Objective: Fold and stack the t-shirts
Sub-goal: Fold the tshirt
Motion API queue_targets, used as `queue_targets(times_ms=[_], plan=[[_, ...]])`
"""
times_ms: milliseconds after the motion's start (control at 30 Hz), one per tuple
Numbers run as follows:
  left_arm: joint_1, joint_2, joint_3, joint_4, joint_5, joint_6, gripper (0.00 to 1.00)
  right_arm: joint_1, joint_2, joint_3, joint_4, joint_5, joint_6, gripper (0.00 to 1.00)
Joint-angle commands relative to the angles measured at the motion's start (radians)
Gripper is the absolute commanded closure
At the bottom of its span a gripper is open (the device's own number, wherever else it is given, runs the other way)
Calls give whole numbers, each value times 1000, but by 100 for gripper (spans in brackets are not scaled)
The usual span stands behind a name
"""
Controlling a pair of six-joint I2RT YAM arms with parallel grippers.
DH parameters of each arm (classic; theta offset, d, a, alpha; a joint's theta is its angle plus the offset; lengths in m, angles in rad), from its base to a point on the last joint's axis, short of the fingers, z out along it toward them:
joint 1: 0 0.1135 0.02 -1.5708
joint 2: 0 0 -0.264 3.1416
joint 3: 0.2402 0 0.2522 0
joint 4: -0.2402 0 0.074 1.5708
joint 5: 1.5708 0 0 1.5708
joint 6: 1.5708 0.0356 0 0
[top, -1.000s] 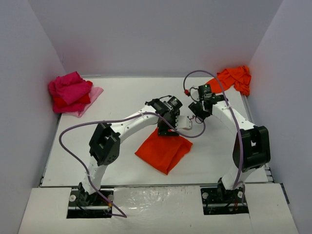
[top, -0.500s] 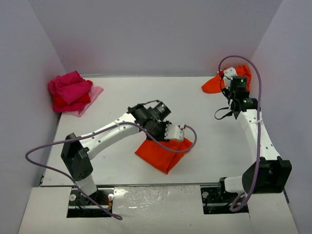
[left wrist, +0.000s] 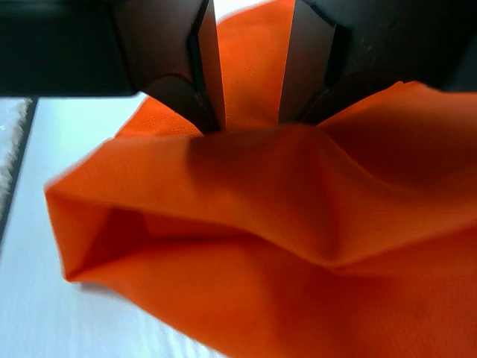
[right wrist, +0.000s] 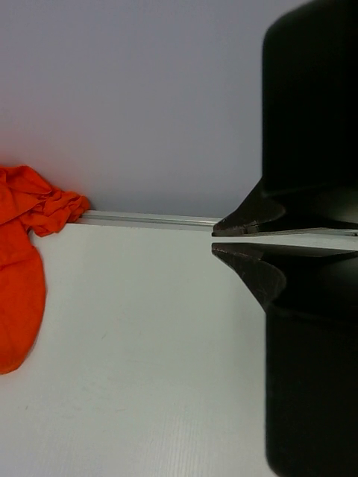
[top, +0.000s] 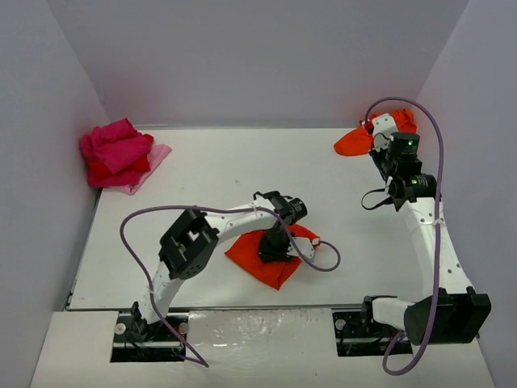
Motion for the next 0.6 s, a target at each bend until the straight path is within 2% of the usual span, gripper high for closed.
queue_targets(times_ms=[0, 133, 200, 333, 433, 567], plan=[[23, 126, 200, -66, 98, 47, 69, -2, -40, 11, -75, -178, 7, 92], [100, 303, 443, -75, 133, -29, 69, 3, -23, 36, -213, -392, -20, 87], [136, 344, 559, -35, 126, -69, 69, 4, -16, 46, -246, -408, -28, 88], [196, 366, 674, 30, 99, -162, 66, 1, -8, 47, -247, -393, -43, 91], [199, 278, 659, 66, 39, -186, 59, 1, 9, 81, -243, -381, -43, 98], [219, 85, 497, 182, -56, -210, 39, 1, 32, 166, -234, -417, -17, 100]])
